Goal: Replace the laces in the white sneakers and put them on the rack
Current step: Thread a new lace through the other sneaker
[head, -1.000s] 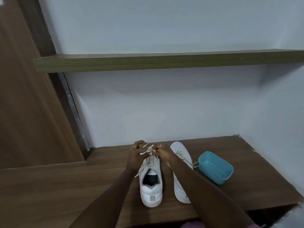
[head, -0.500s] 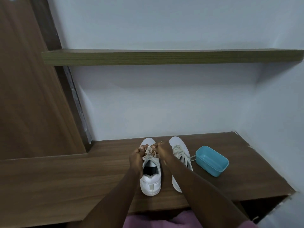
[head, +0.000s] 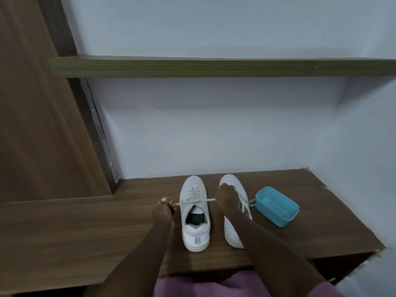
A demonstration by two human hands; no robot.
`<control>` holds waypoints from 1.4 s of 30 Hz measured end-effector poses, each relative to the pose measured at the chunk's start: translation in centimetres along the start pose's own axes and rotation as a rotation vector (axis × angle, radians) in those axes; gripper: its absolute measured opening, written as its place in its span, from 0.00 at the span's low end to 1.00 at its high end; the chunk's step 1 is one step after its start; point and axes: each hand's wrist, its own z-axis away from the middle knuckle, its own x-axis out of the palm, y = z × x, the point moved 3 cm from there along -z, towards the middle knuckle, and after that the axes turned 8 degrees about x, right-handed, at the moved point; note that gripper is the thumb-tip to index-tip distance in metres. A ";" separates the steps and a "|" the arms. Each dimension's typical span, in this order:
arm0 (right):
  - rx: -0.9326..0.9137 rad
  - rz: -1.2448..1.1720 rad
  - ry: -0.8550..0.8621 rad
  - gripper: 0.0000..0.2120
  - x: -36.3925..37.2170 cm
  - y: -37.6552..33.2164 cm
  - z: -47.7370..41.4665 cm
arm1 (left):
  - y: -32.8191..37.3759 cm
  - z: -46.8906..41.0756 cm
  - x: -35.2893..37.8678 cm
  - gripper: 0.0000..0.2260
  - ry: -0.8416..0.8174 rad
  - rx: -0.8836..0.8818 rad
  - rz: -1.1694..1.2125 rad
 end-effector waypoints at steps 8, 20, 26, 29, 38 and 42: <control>-0.067 0.194 0.062 0.11 0.0 0.5 -0.8 | -0.5 -1.3 0.0 0.18 0.107 -0.030 0.017; -0.102 0.237 0.076 0.12 0.2 1.0 -0.8 | -1.3 -1.7 -0.2 0.17 0.184 -0.004 -0.005; -0.131 0.209 0.036 0.12 -0.3 0.5 -0.9 | -0.6 -1.2 -0.7 0.17 0.090 -0.124 -0.155; -0.125 0.152 -0.041 0.11 -0.8 -0.3 -1.0 | 0.6 -1.1 -0.2 0.17 0.079 -0.117 -0.117; -0.127 -0.450 -0.124 0.15 -1.5 -3.7 -1.4 | 4.5 1.0 2.7 0.16 -0.170 0.419 -0.823; -0.033 -0.479 -0.061 0.07 -0.8 -2.2 -1.3 | 3.7 2.1 3.6 0.16 -0.438 0.562 -1.052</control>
